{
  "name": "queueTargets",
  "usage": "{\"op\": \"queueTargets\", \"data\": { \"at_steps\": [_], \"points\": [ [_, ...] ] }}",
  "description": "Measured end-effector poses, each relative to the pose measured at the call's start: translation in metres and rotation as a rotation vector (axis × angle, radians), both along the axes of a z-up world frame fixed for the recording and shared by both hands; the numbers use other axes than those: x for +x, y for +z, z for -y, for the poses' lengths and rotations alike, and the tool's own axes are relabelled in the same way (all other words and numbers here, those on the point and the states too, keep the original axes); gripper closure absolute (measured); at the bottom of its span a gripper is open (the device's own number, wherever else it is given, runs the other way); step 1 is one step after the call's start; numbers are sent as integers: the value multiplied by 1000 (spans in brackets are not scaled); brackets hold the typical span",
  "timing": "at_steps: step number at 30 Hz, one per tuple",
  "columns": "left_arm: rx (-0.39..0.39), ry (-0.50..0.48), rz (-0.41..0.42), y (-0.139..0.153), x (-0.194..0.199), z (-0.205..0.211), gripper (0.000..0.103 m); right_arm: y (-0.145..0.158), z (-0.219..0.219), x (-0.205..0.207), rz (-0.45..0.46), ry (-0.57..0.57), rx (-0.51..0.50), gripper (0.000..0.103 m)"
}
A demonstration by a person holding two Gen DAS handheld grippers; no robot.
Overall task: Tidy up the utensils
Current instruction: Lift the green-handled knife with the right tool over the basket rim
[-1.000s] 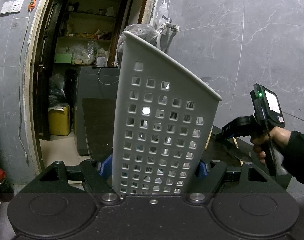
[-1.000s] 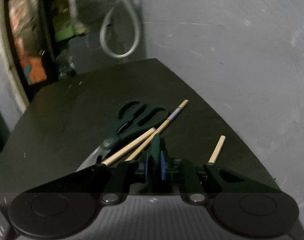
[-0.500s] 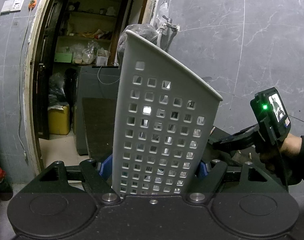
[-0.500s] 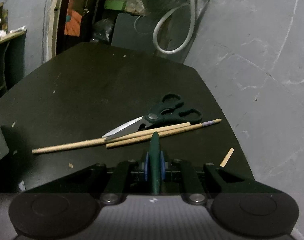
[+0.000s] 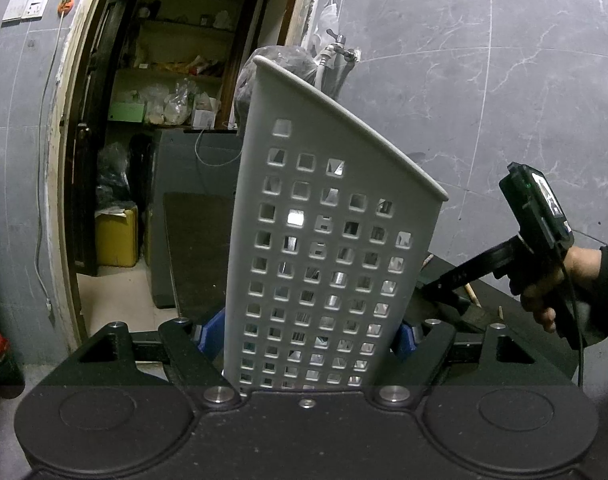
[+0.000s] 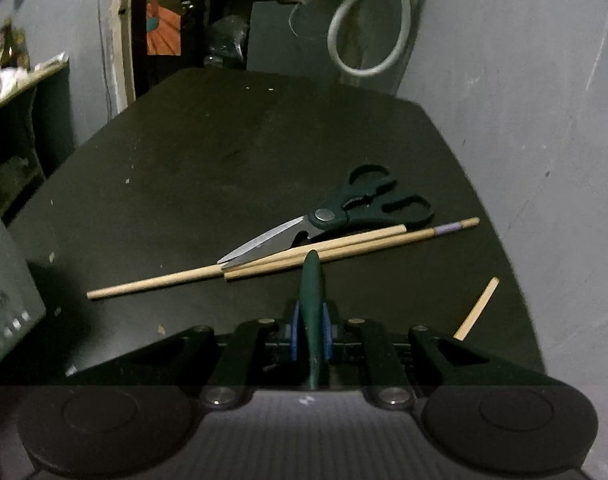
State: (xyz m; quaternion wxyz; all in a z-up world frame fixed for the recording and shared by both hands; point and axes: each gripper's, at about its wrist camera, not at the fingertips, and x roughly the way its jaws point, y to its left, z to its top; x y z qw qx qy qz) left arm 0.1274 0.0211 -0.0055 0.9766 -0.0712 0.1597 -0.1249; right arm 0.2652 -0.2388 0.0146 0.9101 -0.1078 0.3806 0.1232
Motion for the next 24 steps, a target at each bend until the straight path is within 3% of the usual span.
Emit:
{"op": "queueTargets", "data": {
  "at_steps": [4, 11, 24],
  "points": [
    [-1, 3, -5, 1, 1, 1, 23, 0, 10, 1, -12, -25, 70, 90],
    [-1, 9, -16, 0, 4, 2, 23, 18, 14, -20, 88, -3, 140, 90],
    [0, 14, -21, 1, 6, 3, 23, 67, 21, -76, 397, 53, 330, 90]
  ]
}}
